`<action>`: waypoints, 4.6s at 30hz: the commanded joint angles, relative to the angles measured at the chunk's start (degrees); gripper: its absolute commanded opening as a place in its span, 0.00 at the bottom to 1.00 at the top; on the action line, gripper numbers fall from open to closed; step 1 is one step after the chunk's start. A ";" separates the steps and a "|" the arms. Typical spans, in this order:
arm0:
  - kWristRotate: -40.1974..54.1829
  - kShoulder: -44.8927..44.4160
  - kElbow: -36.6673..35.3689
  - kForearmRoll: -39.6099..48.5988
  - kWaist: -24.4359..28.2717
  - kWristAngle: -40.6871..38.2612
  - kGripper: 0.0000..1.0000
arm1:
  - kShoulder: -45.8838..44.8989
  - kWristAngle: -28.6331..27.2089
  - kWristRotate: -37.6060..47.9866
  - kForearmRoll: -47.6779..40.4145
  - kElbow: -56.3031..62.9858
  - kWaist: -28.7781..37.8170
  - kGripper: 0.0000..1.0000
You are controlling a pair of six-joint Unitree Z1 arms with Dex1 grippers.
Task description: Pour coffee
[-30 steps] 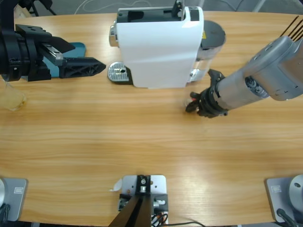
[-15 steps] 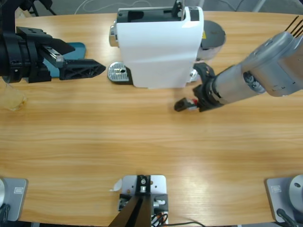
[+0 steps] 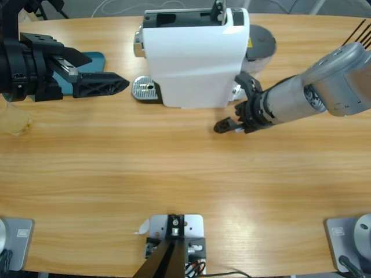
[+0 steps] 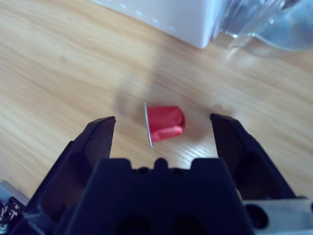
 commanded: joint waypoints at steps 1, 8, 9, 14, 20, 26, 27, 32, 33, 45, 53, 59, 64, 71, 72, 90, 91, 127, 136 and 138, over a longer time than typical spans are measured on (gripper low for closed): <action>-0.79 -0.85 1.55 -0.30 -0.56 -0.33 1.00 | 2.02 0.90 -0.32 -2.79 1.77 -0.88 0.68; -0.96 -0.68 1.48 -0.30 -0.56 -0.35 1.00 | 0.28 0.97 -0.66 -3.92 4.74 -1.00 0.68; -0.96 -0.68 1.55 -0.30 -0.56 -0.35 1.00 | 0.12 0.97 -0.67 -4.36 5.43 -1.09 0.68; -0.96 -0.54 1.46 -0.30 -0.56 -0.38 1.00 | -0.41 0.09 -0.67 -5.29 7.39 -1.39 0.70; -1.05 -0.87 1.71 -0.23 -0.74 -0.38 1.00 | -0.36 1.11 -0.76 -7.59 9.49 -2.42 0.70; -1.05 -0.85 1.48 -0.26 -0.83 -0.37 1.00 | 0.68 2.25 -0.85 -8.82 9.84 -2.42 0.69; -1.05 -0.85 1.55 -0.23 -0.83 -0.35 1.00 | 0.84 2.58 -0.85 -9.28 9.82 -2.42 0.69; -1.05 -1.13 1.55 -0.21 -0.83 -0.31 1.00 | 2.12 3.57 -0.94 -10.51 9.50 -2.42 0.69; -1.05 -1.13 1.60 -0.21 -0.83 -0.33 1.00 | 2.23 3.66 -0.94 -10.63 9.61 -2.46 0.69; -1.05 -0.85 1.74 -0.23 -0.83 -0.29 1.00 | 1.86 3.57 -1.48 -11.60 12.33 -3.04 0.62; -1.14 -0.85 1.81 -0.21 -0.83 -0.29 1.00 | 1.24 3.83 -1.69 -11.60 13.05 -3.57 0.74; -1.14 -0.85 1.78 -0.26 -0.83 -0.29 1.00 | 1.51 5.01 -1.82 -12.57 13.79 -3.78 0.72; -1.14 -0.94 1.81 -0.21 -0.83 -0.29 1.00 | 1.82 6.59 -2.17 -14.69 15.20 -5.40 0.59; -1.14 -0.94 1.81 -0.21 -0.83 -0.29 1.00 | 2.33 7.10 -2.17 -14.96 15.11 -5.41 0.52; -1.14 -0.94 1.81 -0.23 -0.83 -0.29 1.00 | 2.42 7.31 -2.22 -15.08 15.11 -5.41 0.49; -1.14 -0.99 1.90 -0.21 -0.83 -0.29 1.00 | 2.54 8.09 -2.78 -15.64 16.62 -5.41 0.34; -1.14 -0.99 1.90 -0.21 -0.83 -0.29 1.00 | 2.47 8.09 -2.78 -15.64 16.60 -5.41 0.34; -1.84 -0.48 1.57 -0.38 -1.30 -0.29 1.00 | -19.53 -3.83 -0.60 25.66 -15.40 -1.55 0.00; -1.67 -4.90 1.30 2.15 -2.37 0.87 1.00 | -2.61 -11.27 10.47 63.84 -63.27 9.35 0.00; -1.67 -6.69 1.76 3.32 -2.39 1.02 1.00 | 2.32 -11.60 10.84 68.54 -72.62 10.64 0.00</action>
